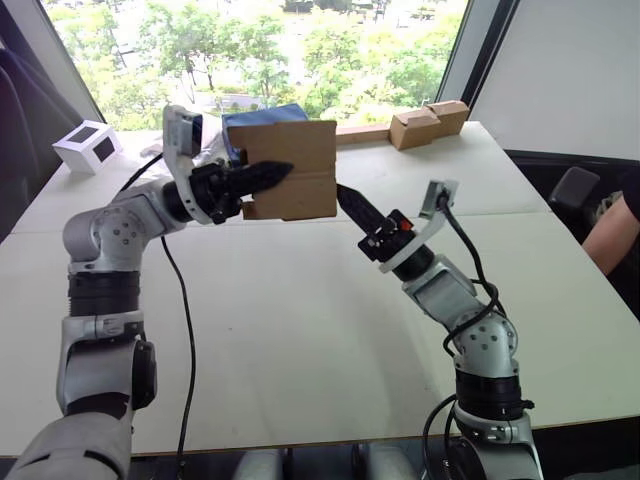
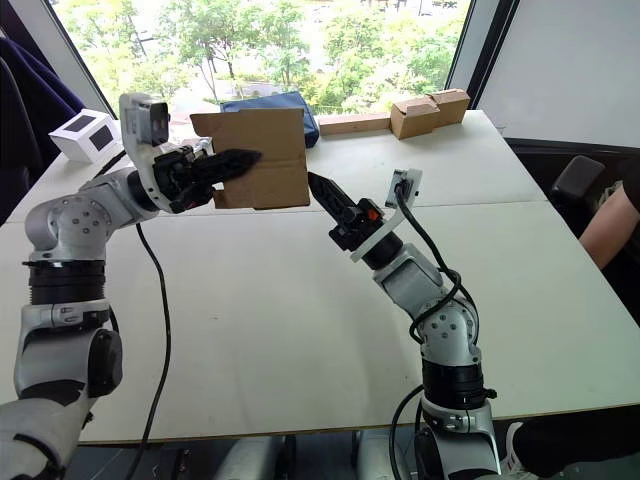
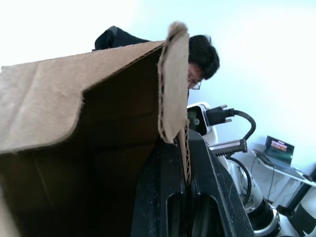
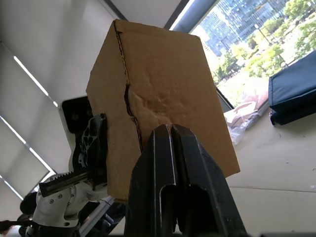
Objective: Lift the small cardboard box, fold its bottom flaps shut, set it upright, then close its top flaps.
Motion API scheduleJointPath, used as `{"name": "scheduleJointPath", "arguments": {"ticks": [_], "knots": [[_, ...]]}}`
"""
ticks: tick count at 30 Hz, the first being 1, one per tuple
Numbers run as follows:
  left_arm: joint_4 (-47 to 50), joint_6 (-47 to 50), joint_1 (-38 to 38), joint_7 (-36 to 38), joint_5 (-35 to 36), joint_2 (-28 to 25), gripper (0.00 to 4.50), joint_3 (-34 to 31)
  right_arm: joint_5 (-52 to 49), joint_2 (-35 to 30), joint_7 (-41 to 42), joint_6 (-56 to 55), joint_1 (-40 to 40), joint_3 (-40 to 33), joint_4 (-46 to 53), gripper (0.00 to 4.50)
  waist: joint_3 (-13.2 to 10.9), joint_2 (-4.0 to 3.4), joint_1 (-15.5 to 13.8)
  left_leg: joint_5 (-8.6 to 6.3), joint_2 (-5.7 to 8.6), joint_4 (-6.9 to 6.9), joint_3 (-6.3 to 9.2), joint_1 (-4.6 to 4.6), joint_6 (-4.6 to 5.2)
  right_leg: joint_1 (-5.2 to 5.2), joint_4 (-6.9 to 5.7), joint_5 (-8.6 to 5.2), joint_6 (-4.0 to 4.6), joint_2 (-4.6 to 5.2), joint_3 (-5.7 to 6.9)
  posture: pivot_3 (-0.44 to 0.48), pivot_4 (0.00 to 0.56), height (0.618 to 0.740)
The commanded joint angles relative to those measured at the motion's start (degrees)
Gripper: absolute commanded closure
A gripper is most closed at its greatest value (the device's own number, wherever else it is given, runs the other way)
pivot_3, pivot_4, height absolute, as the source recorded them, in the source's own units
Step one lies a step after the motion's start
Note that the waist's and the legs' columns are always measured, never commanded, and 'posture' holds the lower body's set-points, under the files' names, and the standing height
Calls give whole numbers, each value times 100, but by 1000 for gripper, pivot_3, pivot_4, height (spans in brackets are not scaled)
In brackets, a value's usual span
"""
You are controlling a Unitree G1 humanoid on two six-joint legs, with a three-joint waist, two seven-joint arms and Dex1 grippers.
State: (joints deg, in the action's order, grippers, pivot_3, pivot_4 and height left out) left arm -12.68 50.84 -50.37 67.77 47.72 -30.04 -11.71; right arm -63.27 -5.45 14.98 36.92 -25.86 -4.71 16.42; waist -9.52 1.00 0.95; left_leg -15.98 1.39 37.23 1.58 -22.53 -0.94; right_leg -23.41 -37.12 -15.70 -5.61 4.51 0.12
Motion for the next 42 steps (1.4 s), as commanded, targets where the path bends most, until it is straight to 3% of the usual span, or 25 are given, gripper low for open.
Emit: {"name": "scheduleJointPath", "arguments": {"ticks": [1, 4, 9, 11, 14, 17, 20, 25, 34, 35, 36, 40, 42], "knots": [[214, -22, -31, 4, -8, -71, 4500, 88, -82, 0, 92, 46, 18, 34, 273, 4470, 0, 0, 3, 0, 0, 0, 0, 0, 0, 0, 0, 0, 0, 0, 0, 0, 150, 737], [280, 11, -49, -28, -190, -275, 4500, 261, -139, -440, 125, 185, 230, -271, 438, 4470, 0, 0, -3, 0, 0, 0, 0, 0, 0, 0, 0, 0, 0, 0, 0, 0, 150, 737], [1237, -85, -279, -289, -1434, -1056, 4500, 1590, 595, -2499, 1115, 649, 734, -307, 833, 4470, -2, 1, -38, -2, 12, 0, 1, -3, 3, 5, 6, 0, 0, 12, 0, 0, 150, 737], [1641, -86, -290, -137, -1777, -1398, 4500, 2104, 793, -2987, 1446, 644, 826, -236, 895, 4470, -4, 5, -28, -5, 13, 1, -1, -3, 8, 9, 14, 0, 0, 12, 0, 0, 150, 737], [2151, 244, -810, 794, -2066, -2062, 4500, 3138, 1511, -3952, 2130, 408, 943, -117, 1073, 4470, -6, 3, 2, -5, 1, -3, -3, 2, 9, 8, 15, -3, -4, -3, -2, 0, 150, 737], [2152, 773, -1380, 993, -2302, -2097, 4500, 3871, 2113, -4642, 2596, 194, 1152, 80, 1380, 4470, -9, 3, -20, -5, -6, -4, 0, 2, 9, 9, 15, -10, -9, -20, -2, 0, 150, 737], [2486, 484, -1423, 1249, -2895, -2273, 4500, 4693, 2791, -5268, 2999, -43, 1740, 439, 1861, 4470, -9, 2, -28, -7, -6, -1, 3, 4, 13, 16, 14, -17, -19, -23, -2, 0, 150, 737], [2581, -167, -1350, 1365, -3728, -2253, 4500, 5386, 3229, -5250, 2910, -189, 2235, 614, 2208, 4470, -15, 13, -23, -19, -7, 18, 0, 0, 33, 19, 12, -21, -19, -23, -9, 0, 150, 737], [2485, -54, -1438, 1622, -4046, -1884, 4500, 5451, 3628, -4726, 2568, -112, 2530, 807, 2466, 4470, -16, 15, -47, -31, -4, 51, 10, -10, 55, 30, 10, -23, -22, -23, -8, 0, 150, 737], [2531, -24, -1426, 1676, -4010, -1876, 3980, 5429, 3648, -4705, 2573, -101, 2529, 811, 2463, 4500, -16, 15, -44, -32, -4, 57, 10, -11, 56, 30, 8, -23, -22, -23, -8, 0, 150, 737], [2548, -21, -1414, 1716, -3997, -1871, 3792, 5408, 3670, -4685, 2578, -86, 2511, 823, 2456, 4500, -16, 15, -41, -36, -4, 63, 10, -11, 62, 32, 6, -23, -22, -23, -8, 0, 150, 737], [2408, 76, -1474, 1670, -4046, -1781, 2211, 5298, 3777, -4640, 2646, -31, 2203, 956, 2258, 4500, -16, 15, -39, -40, -5, 68, 11, -10, 69, 36, 5, -23, -23, -24, -8, 0, 150, 737], [2229, 219, -1634, 1693, -3965, -1729, 1639, 5139, 3791, -4617, 2725, -19, 2058, 993, 2157, 4500, -16, 15, -38, -40, -5, 68, 11, -10, 69, 36, 5, -24, -24, -25, -8, 0, 150, 737]]}}
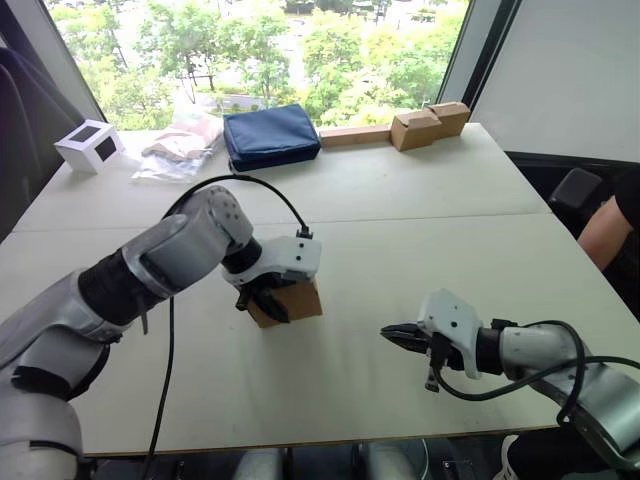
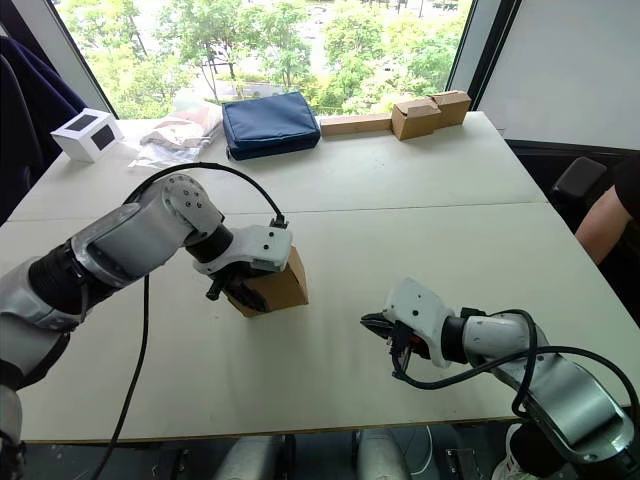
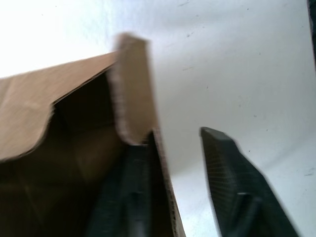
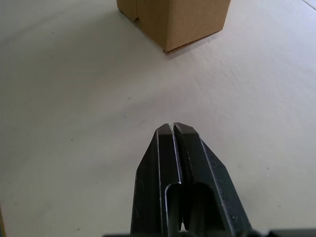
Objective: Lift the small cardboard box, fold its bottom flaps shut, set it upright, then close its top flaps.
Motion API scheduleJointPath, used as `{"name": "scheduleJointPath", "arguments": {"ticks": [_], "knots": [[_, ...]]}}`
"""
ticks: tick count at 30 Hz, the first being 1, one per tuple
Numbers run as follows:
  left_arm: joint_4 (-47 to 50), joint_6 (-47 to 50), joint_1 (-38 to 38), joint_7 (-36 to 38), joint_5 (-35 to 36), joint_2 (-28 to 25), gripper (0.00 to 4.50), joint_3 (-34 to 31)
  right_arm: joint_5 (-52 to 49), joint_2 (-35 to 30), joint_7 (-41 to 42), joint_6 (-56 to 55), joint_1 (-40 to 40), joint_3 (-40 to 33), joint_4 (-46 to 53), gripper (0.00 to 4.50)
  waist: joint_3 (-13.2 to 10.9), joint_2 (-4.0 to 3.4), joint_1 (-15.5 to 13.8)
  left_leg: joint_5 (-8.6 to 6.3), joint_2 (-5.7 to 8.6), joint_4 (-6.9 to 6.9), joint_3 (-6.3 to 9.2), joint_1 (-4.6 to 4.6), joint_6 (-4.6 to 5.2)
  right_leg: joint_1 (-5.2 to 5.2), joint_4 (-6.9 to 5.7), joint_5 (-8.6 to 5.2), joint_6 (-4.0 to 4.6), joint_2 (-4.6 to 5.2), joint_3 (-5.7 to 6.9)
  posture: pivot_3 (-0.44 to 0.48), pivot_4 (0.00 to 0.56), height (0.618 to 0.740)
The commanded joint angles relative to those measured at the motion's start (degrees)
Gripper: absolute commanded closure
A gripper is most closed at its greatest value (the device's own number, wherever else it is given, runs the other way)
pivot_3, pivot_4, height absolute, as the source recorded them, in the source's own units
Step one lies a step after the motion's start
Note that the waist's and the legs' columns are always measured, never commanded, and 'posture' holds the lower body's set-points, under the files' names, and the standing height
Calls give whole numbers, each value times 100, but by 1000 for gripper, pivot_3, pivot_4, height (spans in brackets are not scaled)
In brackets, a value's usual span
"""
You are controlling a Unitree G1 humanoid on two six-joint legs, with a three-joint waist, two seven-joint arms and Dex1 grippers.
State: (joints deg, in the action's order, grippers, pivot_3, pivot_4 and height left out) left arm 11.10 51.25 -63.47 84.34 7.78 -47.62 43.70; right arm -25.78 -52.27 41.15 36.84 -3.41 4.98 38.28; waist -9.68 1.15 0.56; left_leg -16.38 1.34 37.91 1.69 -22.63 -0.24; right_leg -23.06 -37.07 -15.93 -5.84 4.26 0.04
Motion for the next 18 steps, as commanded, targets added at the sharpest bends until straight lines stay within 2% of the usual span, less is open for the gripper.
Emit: {"name": "scheduleJointPath", "arguments": {"ticks": [1, 6, 10, 13, 16, 17, 18], "knots": [[-332, 216, -446, -14, 48, 89, 1639, -533, 44, 71, 158, -19, -258, 33, -95, 4500, 0, 0, -2, 0, 0, 1, 0, 0, 1, 0, -1, 0, 0, -1, 0, 0, 150, 737], [-1115, 290, -869, 39, 439, 304, 1639, -1298, -29, 182, 409, -30, -556, 87, -362, 4500, 0, 0, 2, -2, 2, 11, 4, -8, 3, -1, -1, 0, -1, -1, 4, 0, 150, 737], [-1431, 543, -775, 36, 963, 213, 1639, -2170, -251, 497, 565, 1, -918, 28, -630, 4500, 0, 0, 37, -5, -1, 11, 3, -5, 9, -2, -5, -1, -3, -3, 2, 0, 150, 737], [-1534, 405, -273, -485, 1063, 99, 1639, -2896, -270, 765, 588, -58, -1195, -25, -955, 4500, 2, -7, 43, -5, -6, 10, 3, -2, 9, -5, -11, -1, -3, -8, 0, 0, 150, 737], [-1441, 249, 575, -1283, 1225, 141, 1639, -3977, -46, 1040, 525, -280, -1440, 60, -1471, 4500, 3, -8, 33, -5, -8, 9, 2, 5, 9, -3, -14, -1, -3, -7, -4, 0, 150, 737], [-1352, 349, 909, -1561, 1245, 98, 2151, -4287, 92, 1145, 476, -404, -1527, 128, -1674, 4500, 3, -7, 28, -5, -9, 10, 2, 4, 8, -4, -14, -1, -2, -6, -4, 0, 150, 737], [-1262, 442, 1162, -1784, 1258, 70, 2296, -4507, 202, 1222, 444, -501, -1587, 177, -1824, 4500, 3, -7, 31, -5, -9, 11, 1, 3, 8, -4, -16, -1, -2, -5, -5, 0, 150, 737]]}}
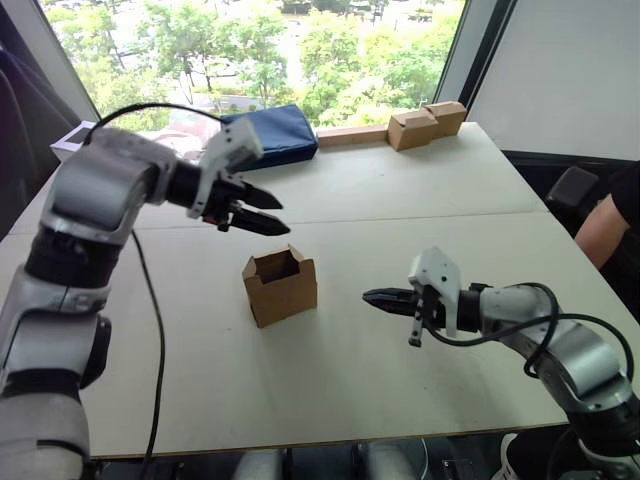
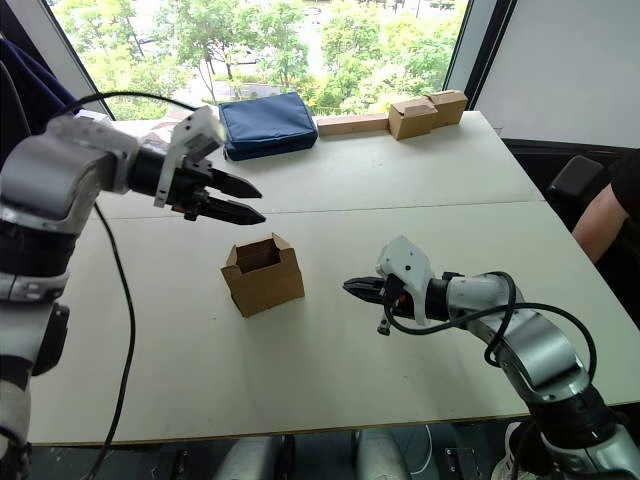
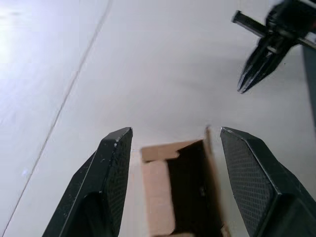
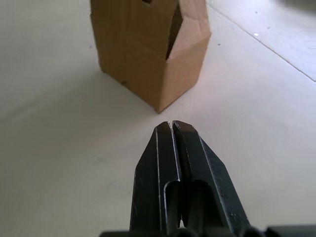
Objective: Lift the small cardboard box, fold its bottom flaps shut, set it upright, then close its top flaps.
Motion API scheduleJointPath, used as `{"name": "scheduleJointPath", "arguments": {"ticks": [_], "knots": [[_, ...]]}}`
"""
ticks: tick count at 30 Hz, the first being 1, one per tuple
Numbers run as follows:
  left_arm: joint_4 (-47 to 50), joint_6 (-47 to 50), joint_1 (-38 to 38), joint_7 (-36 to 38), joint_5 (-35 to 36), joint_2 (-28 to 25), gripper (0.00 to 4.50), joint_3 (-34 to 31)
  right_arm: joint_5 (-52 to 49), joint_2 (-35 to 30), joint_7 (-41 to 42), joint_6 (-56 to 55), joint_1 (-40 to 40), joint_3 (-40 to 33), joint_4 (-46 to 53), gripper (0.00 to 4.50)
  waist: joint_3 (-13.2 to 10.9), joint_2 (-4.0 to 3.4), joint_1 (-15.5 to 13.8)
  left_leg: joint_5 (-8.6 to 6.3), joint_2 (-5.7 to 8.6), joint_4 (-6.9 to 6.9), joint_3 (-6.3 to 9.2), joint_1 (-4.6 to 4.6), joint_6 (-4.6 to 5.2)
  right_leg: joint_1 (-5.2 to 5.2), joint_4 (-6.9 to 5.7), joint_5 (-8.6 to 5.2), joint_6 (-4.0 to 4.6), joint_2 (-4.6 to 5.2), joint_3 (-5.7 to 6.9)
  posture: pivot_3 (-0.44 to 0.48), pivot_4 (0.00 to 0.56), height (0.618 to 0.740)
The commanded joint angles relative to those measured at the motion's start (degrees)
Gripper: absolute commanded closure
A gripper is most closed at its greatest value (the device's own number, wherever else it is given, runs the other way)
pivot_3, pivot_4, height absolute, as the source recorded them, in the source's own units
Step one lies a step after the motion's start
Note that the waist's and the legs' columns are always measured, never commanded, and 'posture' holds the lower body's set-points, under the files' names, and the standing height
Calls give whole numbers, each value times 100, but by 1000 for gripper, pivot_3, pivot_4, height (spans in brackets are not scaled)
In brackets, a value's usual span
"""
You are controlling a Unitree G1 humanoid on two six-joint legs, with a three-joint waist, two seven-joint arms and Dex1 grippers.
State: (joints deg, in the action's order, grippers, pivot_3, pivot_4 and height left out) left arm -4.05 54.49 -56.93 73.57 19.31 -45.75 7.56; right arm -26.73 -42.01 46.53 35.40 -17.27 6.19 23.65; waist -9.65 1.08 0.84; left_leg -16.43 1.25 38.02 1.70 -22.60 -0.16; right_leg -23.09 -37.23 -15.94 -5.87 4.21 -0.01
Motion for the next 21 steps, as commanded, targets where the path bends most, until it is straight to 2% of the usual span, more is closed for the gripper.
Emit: {"name": "scheduleJointPath", "arguments": {"ticks": [1, 4, 5, 6, 8, 12, 15, 21], "knots": [[342, 206, 794, -952, 93, -162, 2687, -1133, 394, 298, -115, -455, -276, 109, -515, 4500, -1, 1, -3, 0, 1, 0, -1, -1, 0, -3, -1, 0, 0, 3, 0, 0, 150, 737], [1012, 188, 1924, -1375, 276, -185, 3948, -1940, 484, 634, -94, -677, -468, 159, -910, 4500, -1, 1, -9, 1, 5, 0, -1, -8, -2, -7, -1, 1, 0, 16, 1, 0, 150, 737], [1410, 255, 2530, -1468, 369, -158, 4307, -2171, 636, 771, -131, -818, -596, 258, -1168, 4500, -1, 1, -8, 0, 9, -2, -2, -6, -4, -8, -1, 1, 0, 28, 2, 0, 150, 737], [1685, 308, 2940, -1546, 442, -138, 4471, -2314, 759, 866, -154, -923, -686, 328, -1352, 4500, 0, 0, -1, 1, 11, -2, -4, -7, -5, -8, -1, 1, 0, 34, 1, 0, 150, 737], [2131, 41, 3939, -1692, 295, -160, 4471, -2274, 1120, 1057, -180, -1210, -885, 572, -1867, 4500, 0, 0, -1, 2, 15, -3, -9, -3, -11, -6, 2, 3, 1, 48, -2, 0, 150, 737], [2467, -353, 4853, -2094, 195, 52, 4471, -2086, 1390, 1362, -29, -1566, -1053, 826, -2457, 4500, 1, 2, -95, 8, 16, -5, -1, 0, -26, 0, 3, 5, 4, 55, 0, 0, 150, 737], [2566, -536, 5096, -2700, 166, 638, 4471, -1897, 1539, 1658, 109, -1808, -1154, 1020, -2825, 4500, 3, 0, -148, 11, 19, -7, 0, 2, -32, 3, 5, 9, 11, 63, 2, 0, 150, 737], [2721, -689, 5148, -2968, 338, 1063, 4471, -1570, 1762, 1897, 139, -2025, -1175, 1088, -3180, 4500, 4, 0, -123, 12, 22, -10, -1, 1, -38, -1, 6, 10, 11, 63, 4, 0, 150, 737]]}}
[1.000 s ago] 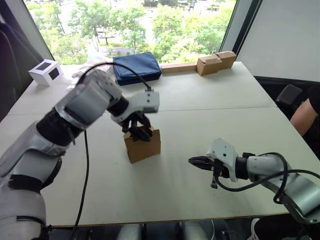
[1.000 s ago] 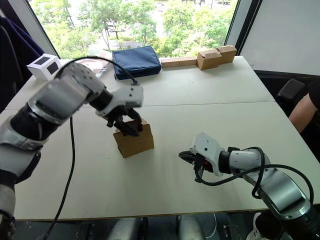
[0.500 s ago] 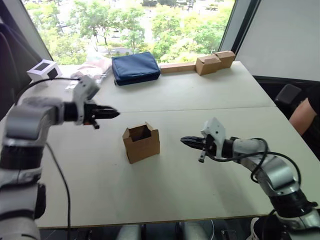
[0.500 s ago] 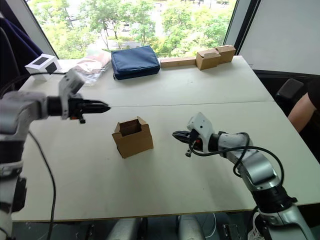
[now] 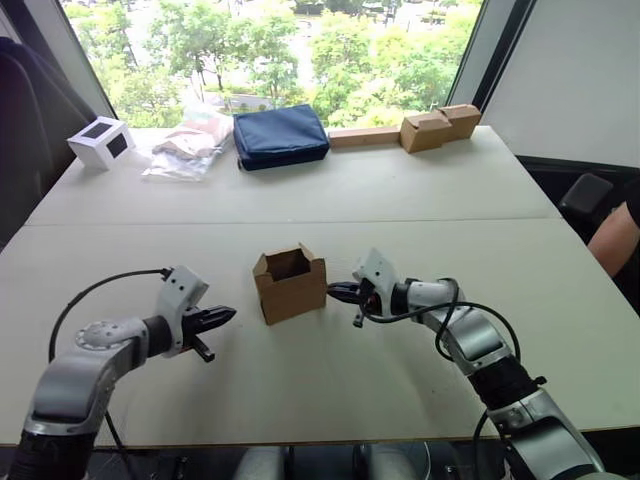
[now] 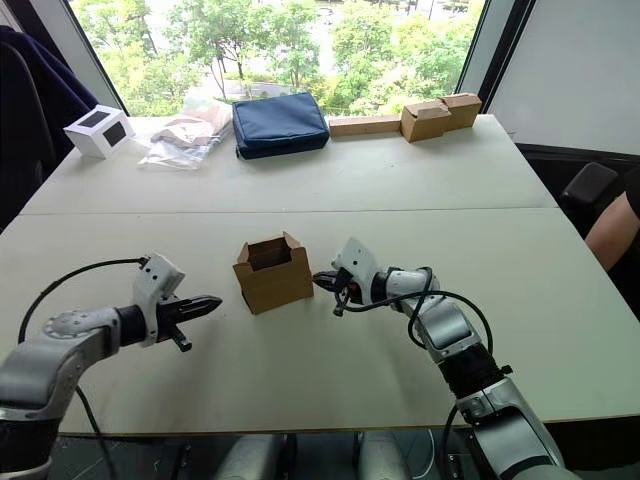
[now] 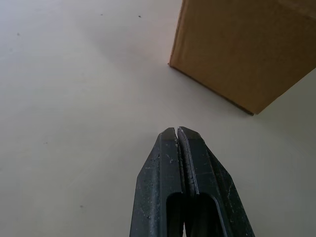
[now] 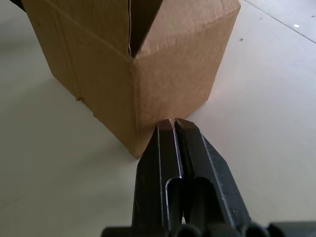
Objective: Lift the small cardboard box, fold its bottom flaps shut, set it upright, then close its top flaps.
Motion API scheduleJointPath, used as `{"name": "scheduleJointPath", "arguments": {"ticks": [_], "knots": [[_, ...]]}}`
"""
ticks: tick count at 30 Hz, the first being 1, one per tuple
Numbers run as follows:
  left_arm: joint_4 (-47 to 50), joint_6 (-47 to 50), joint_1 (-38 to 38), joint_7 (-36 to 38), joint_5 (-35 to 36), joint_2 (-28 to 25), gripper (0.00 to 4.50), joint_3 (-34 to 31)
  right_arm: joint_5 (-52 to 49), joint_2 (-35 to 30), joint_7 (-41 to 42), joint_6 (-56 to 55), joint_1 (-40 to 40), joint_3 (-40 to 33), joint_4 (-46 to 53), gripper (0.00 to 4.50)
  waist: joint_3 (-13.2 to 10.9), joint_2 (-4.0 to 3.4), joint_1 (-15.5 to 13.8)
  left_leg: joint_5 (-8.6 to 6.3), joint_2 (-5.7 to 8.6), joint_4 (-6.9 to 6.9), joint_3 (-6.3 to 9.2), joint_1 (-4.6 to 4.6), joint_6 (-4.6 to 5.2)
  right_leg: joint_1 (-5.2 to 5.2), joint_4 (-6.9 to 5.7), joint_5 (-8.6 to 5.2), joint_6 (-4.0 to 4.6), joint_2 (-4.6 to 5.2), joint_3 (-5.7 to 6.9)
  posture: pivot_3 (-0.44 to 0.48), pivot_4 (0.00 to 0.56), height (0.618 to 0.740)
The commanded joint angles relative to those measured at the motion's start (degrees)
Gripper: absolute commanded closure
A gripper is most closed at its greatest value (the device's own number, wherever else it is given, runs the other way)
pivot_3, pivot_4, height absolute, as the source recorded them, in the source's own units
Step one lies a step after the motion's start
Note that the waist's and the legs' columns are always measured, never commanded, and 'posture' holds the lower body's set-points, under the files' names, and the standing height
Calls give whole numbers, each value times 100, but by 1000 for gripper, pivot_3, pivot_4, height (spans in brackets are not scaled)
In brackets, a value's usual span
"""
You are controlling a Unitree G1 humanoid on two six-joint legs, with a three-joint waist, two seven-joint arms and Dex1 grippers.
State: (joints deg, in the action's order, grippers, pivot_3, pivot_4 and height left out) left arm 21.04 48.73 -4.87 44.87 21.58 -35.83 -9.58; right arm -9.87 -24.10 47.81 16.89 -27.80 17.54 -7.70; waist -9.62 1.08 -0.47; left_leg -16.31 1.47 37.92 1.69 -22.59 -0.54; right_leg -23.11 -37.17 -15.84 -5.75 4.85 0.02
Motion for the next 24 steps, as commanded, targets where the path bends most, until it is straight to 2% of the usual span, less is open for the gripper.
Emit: {"name": "scheduleJointPath", "arguments": {"ticks": [1, 3, 7, 14, 24], "knots": [[191, -177, -71, -110, 67, 75, 4471, 252, 103, 147, 13, -204, -120, -36, -76, 4500, 1, 0, 18, 0, 0, 0, 0, 1, -1, 0, 0, 0, 0, 0, 0, 0, 150, 737], [139, -312, -103, -97, -21, 44, 4471, 463, 124, 206, 33, -224, -121, -37, -90, 4500, 1, -1, 43, 1, 0, -2, 0, 2, -1, 0, -1, 0, 0, -3, 0, 0, 150, 737], [-40, -440, -333, -3, 2, 108, 4471, 930, -55, 149, 158, 125, 213, -98, 554, 4500, 1, -1, 74, 2, -1, -4, 1, 2, -4, 0, -2, 0, 0, -5, 1, 0, 150, 737], [-335, -743, -540, 176, -139, 8, 4471, 1300, -134, -24, 176, 611, 743, -140, 1392, 4500, 2, -3, 111, 0, -1, -6, 1, 4, -5, 1, 0, 0, 0, -6, 1, 0, 150, 737], [-403, -760, -649, 384, -138, -126, 4471, 1417, -54, -156, 118, 845, 1117, -178, 1894, 4500, 3, -4, 108, 0, -3, -7, 1, 5, -4, 2, 1, 0, 0, -7, 0, 0, 150, 737]]}}
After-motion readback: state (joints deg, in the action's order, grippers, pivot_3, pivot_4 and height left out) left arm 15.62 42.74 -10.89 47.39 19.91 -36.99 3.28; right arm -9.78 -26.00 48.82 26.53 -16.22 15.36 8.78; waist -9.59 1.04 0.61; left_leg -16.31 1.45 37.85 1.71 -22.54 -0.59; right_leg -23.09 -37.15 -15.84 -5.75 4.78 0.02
